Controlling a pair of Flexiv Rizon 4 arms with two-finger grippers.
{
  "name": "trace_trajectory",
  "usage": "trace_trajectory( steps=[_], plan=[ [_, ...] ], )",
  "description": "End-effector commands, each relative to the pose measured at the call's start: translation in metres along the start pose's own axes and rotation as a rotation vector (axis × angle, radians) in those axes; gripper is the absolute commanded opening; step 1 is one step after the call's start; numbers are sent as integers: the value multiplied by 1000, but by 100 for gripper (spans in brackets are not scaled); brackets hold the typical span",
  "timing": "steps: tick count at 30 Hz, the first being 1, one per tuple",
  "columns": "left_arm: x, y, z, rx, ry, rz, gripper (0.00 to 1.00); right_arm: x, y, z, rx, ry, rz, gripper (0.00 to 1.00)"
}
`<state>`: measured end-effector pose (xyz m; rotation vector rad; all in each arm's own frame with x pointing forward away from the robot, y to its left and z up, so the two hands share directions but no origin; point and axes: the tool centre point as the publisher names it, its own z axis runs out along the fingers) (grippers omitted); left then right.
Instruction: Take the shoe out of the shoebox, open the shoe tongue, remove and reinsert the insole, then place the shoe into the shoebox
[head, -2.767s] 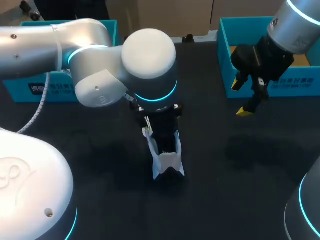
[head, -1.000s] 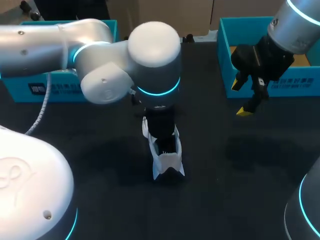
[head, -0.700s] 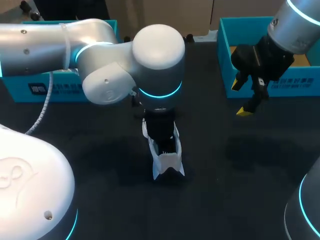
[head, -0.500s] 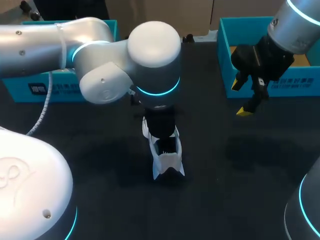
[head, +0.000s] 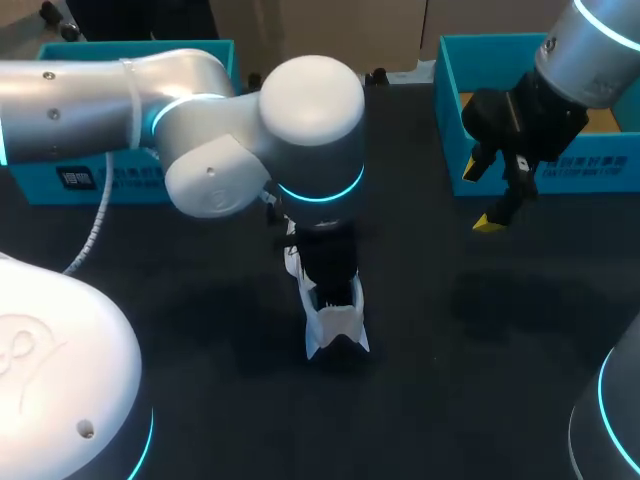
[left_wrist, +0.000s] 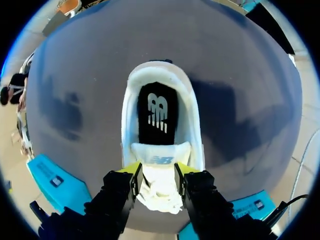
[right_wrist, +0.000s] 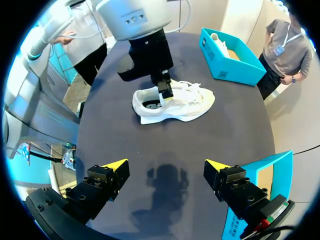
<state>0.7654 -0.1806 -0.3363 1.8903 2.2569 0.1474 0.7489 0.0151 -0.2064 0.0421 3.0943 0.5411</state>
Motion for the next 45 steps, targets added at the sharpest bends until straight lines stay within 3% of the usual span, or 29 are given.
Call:
trace_trajectory(
  steps=[1,2,3,5,7,8,29,33,45],
  plan=[
    [11,3,-21,9,17,-97,58,0,0,1,2,-1,0,100],
    [11,4,-23,25,35,-160,65,0,0,1,2,-1,0,100],
    [12,5,-26,39,46,-211,64,0,0,1,2,-1,0,100],
    [14,4,-31,53,66,-299,72,0,0,1,2,-1,0,100],
    [16,3,-35,36,69,-386,98,0,0,1,2,-1,0,100],
    [17,1,-39,53,86,-443,100,0,0,1,2,-1,0,100],
    [18,-3,-40,52,37,-523,100,0,0,1,2,-1,0,100],
    [28,-19,-41,-71,62,-709,100,0,0,1,2,-1,0,100],
    [58,-42,-57,64,-89,-1129,100,0,0,1,2,-1,0,100]
  ],
)
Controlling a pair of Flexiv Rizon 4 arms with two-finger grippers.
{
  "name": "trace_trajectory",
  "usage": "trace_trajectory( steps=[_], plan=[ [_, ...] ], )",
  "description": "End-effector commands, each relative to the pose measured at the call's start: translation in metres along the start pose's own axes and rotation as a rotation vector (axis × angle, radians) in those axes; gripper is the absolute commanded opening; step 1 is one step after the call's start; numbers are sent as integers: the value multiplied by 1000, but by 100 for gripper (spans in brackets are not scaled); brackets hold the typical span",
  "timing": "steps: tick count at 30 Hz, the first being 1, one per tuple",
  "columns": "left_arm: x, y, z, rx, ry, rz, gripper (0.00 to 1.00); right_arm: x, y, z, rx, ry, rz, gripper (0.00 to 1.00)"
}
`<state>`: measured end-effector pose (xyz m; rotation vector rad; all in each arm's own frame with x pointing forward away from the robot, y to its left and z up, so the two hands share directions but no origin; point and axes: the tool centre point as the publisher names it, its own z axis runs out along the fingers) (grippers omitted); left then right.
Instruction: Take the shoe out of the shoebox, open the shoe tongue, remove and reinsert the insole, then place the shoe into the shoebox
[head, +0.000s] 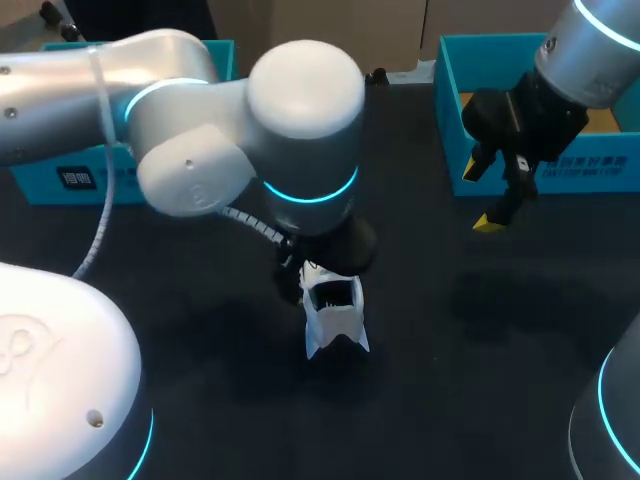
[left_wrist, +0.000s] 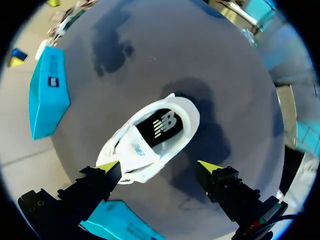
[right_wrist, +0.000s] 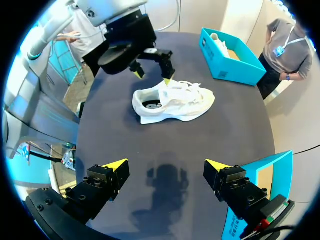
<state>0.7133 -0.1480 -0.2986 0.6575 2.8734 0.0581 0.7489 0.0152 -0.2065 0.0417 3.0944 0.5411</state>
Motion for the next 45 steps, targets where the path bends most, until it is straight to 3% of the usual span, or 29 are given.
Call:
trace_trajectory(
  steps=[1,8,13,21,27,45],
  plan=[
    [19,13,-7,140,-72,-202,100,0,0,1,2,-1,0,100],
    [39,-6,-4,202,-94,-272,100,0,0,1,2,-1,0,100],
    [40,-23,1,223,-100,-352,100,0,0,1,2,-1,0,100],
    [42,-45,4,213,-107,-465,100,0,0,1,2,-1,0,100],
    [50,-61,22,179,-83,-495,100,0,0,1,2,-1,0,100],
    [55,-73,71,118,-11,-600,100,0,0,1,2,-1,0,100]
  ],
)
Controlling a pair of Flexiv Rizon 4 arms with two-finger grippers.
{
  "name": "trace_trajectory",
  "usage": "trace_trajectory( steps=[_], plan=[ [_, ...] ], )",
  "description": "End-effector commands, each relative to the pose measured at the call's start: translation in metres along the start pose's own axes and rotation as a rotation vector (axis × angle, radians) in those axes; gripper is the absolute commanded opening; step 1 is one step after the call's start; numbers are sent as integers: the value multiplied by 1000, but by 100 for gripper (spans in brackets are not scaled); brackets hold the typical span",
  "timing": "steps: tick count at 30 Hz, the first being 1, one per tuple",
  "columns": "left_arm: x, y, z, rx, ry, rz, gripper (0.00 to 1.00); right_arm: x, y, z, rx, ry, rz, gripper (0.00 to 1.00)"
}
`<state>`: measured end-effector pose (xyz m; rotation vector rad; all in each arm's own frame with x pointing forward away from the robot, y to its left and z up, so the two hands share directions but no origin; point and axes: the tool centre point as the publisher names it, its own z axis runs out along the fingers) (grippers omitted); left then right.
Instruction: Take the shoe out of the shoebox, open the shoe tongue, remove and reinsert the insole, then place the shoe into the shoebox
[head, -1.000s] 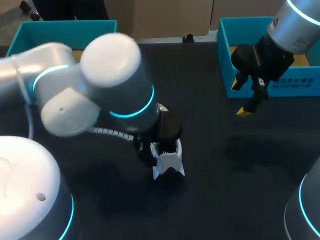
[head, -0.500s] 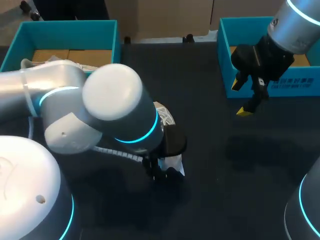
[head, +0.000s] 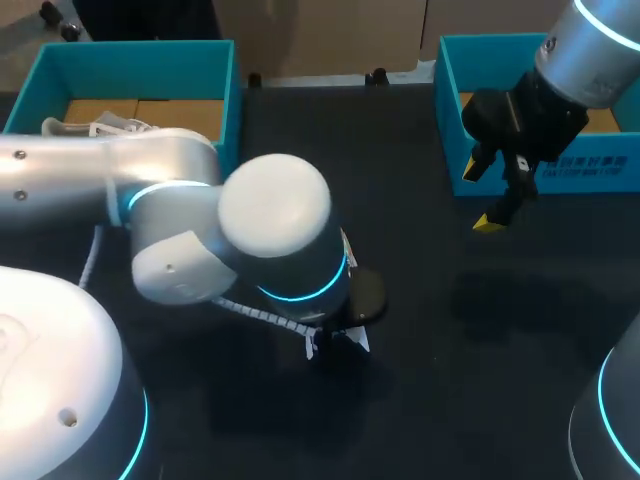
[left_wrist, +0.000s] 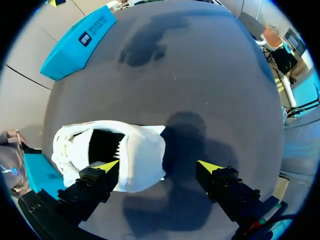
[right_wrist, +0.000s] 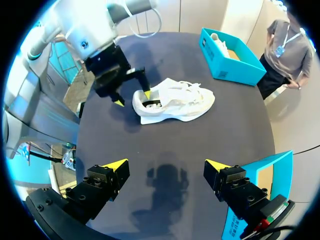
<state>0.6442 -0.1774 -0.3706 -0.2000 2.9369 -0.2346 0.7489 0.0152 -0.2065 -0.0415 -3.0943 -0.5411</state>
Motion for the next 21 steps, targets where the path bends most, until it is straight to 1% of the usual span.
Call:
trace_trajectory(
  steps=[1,4,5,6,7,9,10,11,12,13,15,17,21],
  plan=[
    [1,-11,17,-24,15,-6,100,0,0,1,2,-1,0,100],
    [3,-12,22,-37,30,-9,99,0,0,1,2,-1,0,100],
    [3,-12,25,-45,40,-10,96,0,0,1,2,-1,0,100],
    [3,-11,28,-50,45,-12,91,0,0,1,2,-1,0,100],
    [3,-11,30,-52,53,-13,82,0,0,1,2,-1,0,100],
    [4,-9,32,-60,58,-13,72,0,0,1,2,-1,0,100],
    [4,-9,34,-64,60,-14,72,0,0,1,2,-1,0,100],
    [4,-8,35,-69,63,-13,69,0,0,1,2,-1,0,100],
    [4,-7,35,-75,67,-13,61,0,0,1,2,-1,0,100],
    [4,-7,37,-77,73,-12,59,0,0,1,2,-1,0,100],
    [4,-6,42,-85,84,-13,48,0,0,1,2,-1,0,100],
    [5,-5,42,-86,92,-13,46,0,0,1,2,-1,0,100],
    [9,-2,43,-72,128,-23,28,0,0,1,2,-1,0,100]
  ],
)
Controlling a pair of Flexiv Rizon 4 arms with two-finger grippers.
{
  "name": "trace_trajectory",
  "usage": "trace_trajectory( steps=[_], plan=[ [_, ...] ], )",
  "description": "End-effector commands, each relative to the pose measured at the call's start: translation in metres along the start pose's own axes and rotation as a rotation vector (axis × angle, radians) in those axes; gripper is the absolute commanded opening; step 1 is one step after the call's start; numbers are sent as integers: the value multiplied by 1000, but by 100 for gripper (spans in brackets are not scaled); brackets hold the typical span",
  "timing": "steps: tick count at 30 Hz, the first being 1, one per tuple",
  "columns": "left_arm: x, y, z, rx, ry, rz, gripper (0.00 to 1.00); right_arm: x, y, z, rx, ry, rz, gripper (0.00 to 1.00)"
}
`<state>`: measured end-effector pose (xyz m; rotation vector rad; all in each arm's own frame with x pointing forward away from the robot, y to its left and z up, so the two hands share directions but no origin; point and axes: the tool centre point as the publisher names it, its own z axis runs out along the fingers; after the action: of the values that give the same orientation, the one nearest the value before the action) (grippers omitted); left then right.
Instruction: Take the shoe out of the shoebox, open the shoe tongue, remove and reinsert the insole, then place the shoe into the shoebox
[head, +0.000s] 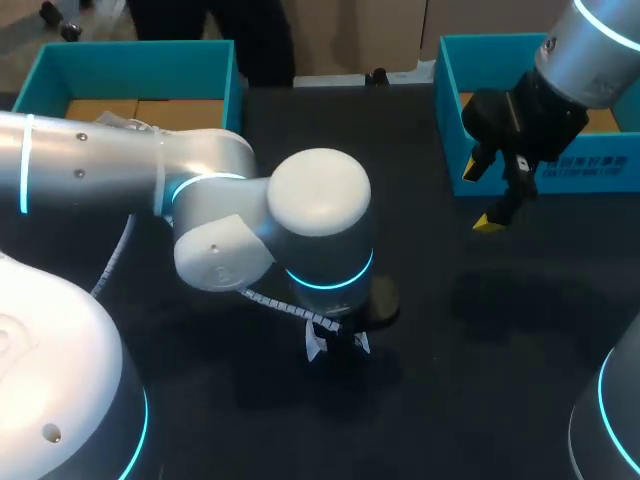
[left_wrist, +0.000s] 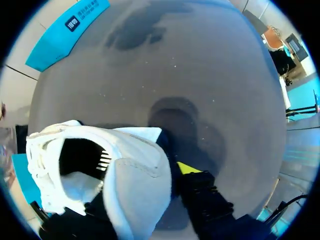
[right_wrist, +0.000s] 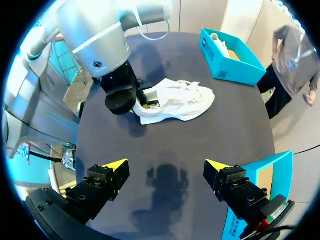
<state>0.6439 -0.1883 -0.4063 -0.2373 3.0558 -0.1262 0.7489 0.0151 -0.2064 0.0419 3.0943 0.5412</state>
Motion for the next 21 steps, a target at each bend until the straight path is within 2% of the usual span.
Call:
trace_trajectory(
  steps=[1,2,4,8,12,13,21],
  plan=[
    [0,3,7,15,23,-1,24,0,0,1,2,-1,0,100],
    [1,4,7,14,28,-2,8,0,0,1,2,-1,0,100],
    [2,6,7,21,43,-1,0,0,0,1,2,-1,0,100],
    [6,11,5,24,68,-7,0,0,0,1,2,-1,0,100],
    [13,16,-6,39,87,-7,0,0,0,1,2,-1,0,100],
    [16,15,-13,10,91,-7,0,0,0,1,2,-1,0,100],
    [21,15,-60,-58,68,3,0,0,0,1,2,-1,0,100]
  ],
)
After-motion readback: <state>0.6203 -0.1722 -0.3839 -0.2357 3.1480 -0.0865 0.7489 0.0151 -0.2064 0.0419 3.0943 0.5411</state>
